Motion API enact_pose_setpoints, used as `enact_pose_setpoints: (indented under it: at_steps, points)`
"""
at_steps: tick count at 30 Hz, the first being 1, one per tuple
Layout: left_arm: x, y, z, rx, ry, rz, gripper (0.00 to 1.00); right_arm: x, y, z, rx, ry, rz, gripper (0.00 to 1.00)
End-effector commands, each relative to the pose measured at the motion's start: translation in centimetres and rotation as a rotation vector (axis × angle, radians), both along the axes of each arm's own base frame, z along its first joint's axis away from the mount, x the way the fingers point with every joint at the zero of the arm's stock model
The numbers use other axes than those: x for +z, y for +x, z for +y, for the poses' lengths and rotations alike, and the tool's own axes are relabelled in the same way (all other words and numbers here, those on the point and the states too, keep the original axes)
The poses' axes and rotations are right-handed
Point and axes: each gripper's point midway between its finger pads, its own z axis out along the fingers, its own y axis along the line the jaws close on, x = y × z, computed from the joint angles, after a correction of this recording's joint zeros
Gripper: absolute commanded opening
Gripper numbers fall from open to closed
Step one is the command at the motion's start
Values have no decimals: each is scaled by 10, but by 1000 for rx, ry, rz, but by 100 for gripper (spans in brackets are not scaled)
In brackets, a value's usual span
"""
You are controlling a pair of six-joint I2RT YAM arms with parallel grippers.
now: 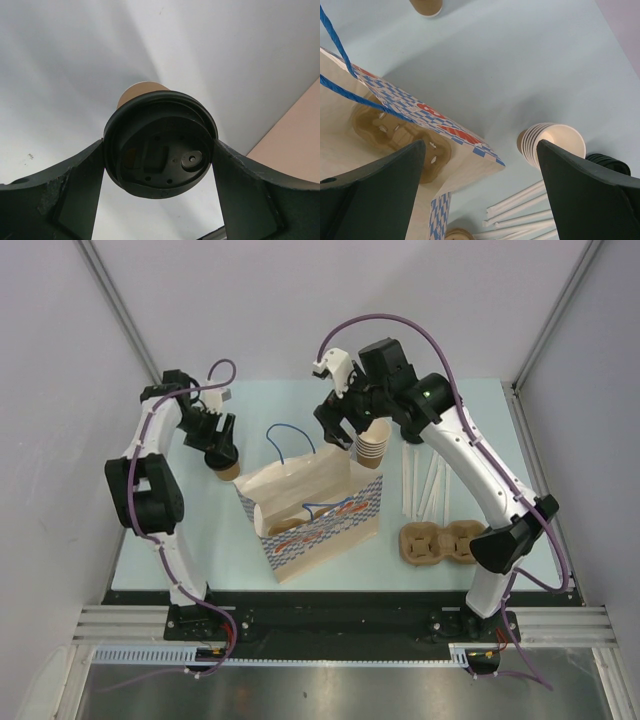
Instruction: Pack the takeout coffee
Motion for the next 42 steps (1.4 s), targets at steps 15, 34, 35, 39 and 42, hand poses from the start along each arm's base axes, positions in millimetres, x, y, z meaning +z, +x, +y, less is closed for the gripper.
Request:
enact_pose_setpoints:
  at_steps: [15,34,35,39,42]
  points:
    - [-18,9,10,28,41,-27,81,36,2,-9,-43,64,-101,99]
    - [-5,6,12,72,45,-26,100,38,2,-11,-51,64,-104,99]
    - [-2,6,13,75,46,-30,100,38,1,-11,-50,65,-103,99]
    - [-1,4,16,86,62,-28,99,38,1,-11,-53,65,-103,100]
    - [-1,4,18,92,59,-28,99,37,1,-12,-53,64,-100,100]
